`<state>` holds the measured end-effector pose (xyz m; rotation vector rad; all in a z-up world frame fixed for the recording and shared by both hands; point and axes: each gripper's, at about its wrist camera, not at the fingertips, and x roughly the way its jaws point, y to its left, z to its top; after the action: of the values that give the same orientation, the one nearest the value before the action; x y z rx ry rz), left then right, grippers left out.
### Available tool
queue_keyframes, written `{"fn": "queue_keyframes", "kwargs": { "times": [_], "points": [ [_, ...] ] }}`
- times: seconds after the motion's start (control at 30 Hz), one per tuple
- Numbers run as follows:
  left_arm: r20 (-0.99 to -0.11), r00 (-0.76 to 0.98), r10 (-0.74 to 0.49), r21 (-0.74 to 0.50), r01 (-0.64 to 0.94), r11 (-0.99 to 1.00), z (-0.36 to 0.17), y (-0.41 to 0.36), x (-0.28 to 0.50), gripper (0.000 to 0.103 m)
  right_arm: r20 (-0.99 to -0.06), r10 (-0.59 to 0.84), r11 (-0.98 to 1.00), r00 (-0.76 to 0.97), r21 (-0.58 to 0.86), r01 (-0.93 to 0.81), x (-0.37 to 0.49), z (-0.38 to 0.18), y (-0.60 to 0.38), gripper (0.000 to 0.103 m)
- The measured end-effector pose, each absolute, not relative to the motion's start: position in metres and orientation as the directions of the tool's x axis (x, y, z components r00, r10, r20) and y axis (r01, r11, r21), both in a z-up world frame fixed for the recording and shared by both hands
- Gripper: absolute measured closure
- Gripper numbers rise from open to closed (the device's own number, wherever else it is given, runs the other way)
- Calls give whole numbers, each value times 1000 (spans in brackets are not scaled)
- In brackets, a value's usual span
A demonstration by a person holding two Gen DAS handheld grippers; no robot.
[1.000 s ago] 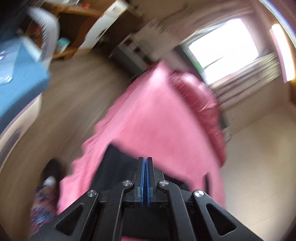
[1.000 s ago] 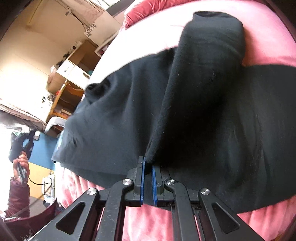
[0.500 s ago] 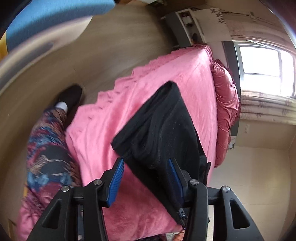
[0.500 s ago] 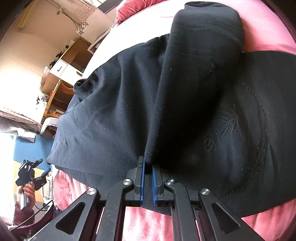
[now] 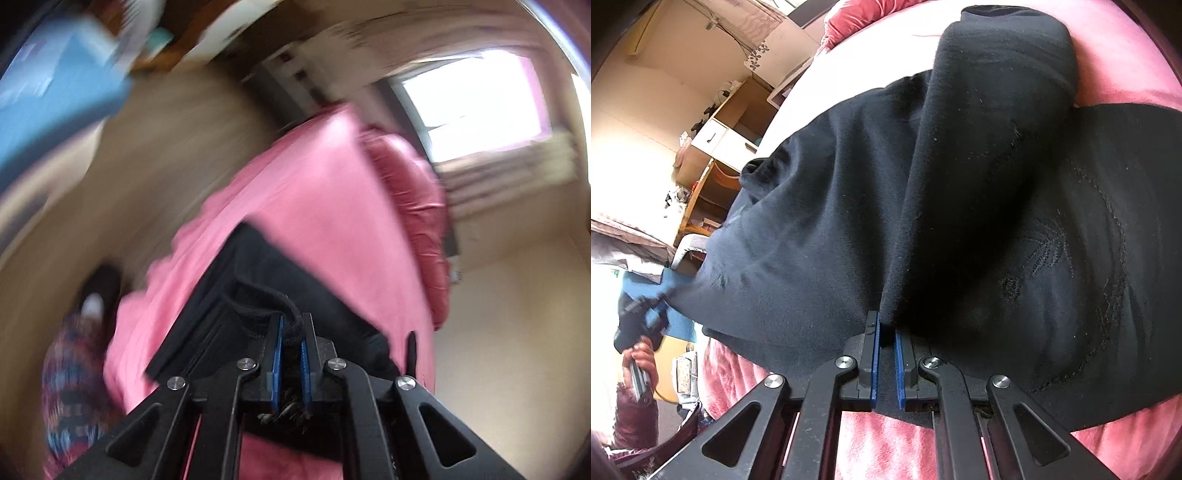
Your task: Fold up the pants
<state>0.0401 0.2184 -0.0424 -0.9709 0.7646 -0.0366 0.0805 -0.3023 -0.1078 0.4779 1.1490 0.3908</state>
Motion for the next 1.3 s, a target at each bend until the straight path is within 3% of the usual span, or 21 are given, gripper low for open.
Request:
{"fn": "queue_keyframes", "kwargs": {
  "times": [0.1, 0.23, 0.37, 0.43, 0.5, 0.57, 0.63, 0.7, 0.93, 1.17, 1.2, 1.27, 1.3],
  "points": [
    [-620, 715, -323, -667, -263, 697, -39, 212, 44, 95, -772, 528, 839, 353, 537, -82, 79, -107, -300, 96],
    [-783, 543, -303, -564, -416, 713, -103, 219, 41, 96, -786, 516, 850, 341, 520, -86, 80, -111, -299, 96],
    [-815, 490, -311, -547, -470, 693, -130, 220, 28, 93, -796, 502, 860, 339, 501, -98, 81, -108, -298, 96],
    [-828, 473, -300, -526, -471, 708, -124, 219, 27, 89, -799, 503, 860, 331, 502, -95, 83, -108, -298, 95],
    [-854, 449, -262, -481, -491, 727, -115, 219, 27, 71, -793, 515, 852, 325, 517, -90, 85, -106, -300, 93],
    [-873, 441, -206, -435, -517, 737, -102, 223, 27, 70, -794, 515, 851, 324, 518, -85, 86, -101, -306, 77],
    [-884, 451, -124, -385, -551, 741, -84, 225, 26, 70, -790, 511, 854, 339, 512, -93, 85, -89, -315, 69],
    [-868, 489, -83, -376, -541, 752, -68, 223, 25, 70, -790, 483, 868, 376, 487, -93, 85, -74, -328, 68],
    [-784, 587, -201, -417, -258, 872, -38, 137, 59, 70, -784, 311, 927, 537, 375, 9, 136, -24, -372, 68],
    [-795, 465, -389, -409, 62, 910, -56, 24, 92, 70, -813, 187, 951, 552, 291, 107, 242, -15, -362, 68],
    [-796, 451, -404, -410, 90, 908, -57, 15, 93, 70, -822, 172, 954, 542, 276, 116, 261, -17, -357, 67],
    [-808, 421, -413, -394, 136, 909, -65, -1, 95, 70, -840, 134, 960, 526, 242, 142, 288, -22, -352, 48],
    [-812, 407, -418, -390, 153, 908, -69, -8, 96, 70, -848, 111, 961, 519, 225, 161, 302, -25, -349, 44]
  ]
}}
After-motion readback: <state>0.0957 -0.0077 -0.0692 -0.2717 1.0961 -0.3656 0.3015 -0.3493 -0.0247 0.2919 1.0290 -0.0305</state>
